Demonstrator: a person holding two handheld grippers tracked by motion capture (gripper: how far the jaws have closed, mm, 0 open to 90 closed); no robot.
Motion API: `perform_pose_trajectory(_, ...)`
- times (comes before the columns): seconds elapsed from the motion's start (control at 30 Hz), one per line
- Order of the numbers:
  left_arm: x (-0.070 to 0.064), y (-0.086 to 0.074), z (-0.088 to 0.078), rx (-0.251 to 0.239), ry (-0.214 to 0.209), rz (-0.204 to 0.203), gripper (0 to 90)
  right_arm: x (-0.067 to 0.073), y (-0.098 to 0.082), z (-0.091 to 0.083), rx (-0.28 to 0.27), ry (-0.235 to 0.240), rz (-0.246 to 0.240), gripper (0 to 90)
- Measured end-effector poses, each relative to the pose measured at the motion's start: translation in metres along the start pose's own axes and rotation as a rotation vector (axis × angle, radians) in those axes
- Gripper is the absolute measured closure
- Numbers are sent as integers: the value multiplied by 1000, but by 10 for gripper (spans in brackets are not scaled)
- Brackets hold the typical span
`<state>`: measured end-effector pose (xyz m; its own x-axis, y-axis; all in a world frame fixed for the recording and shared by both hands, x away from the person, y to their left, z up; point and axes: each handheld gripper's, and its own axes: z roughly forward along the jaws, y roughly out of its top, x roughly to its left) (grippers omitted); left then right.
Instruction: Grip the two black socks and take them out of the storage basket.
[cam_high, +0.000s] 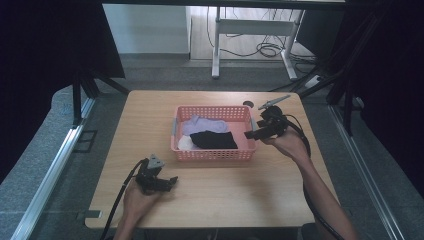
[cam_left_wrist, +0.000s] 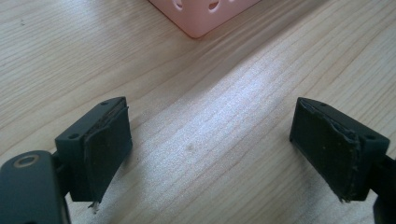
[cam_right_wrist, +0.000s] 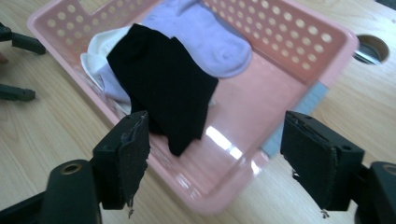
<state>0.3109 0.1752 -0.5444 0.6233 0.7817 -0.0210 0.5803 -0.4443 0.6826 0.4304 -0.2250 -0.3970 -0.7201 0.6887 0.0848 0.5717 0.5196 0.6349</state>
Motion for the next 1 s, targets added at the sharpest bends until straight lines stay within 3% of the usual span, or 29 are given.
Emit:
perform_pose_trajectory(0.27, 0, 0, 0, 0, 0, 1, 125, 9, 19, 26, 42, 24, -54, 345)
perform_pose_trajectory(0.5, 0, 0, 0, 0, 0, 1, 125, 18, 36, 63, 104, 33, -86, 410)
perform_pose_trajectory(0.63, 0, 0, 0, -1, 0, 0, 125, 19, 39, 77, 123, 33, -82, 437)
perform_pose_trajectory(0.83, 0, 0, 0, 1, -1, -3, 125, 13, 38, 106, 206, -6, -63, 471)
perform_pose_trajectory(1.0, 0, 0, 0, 0, -1, -4, 125, 11, 38, 120, 251, -22, -54, 504)
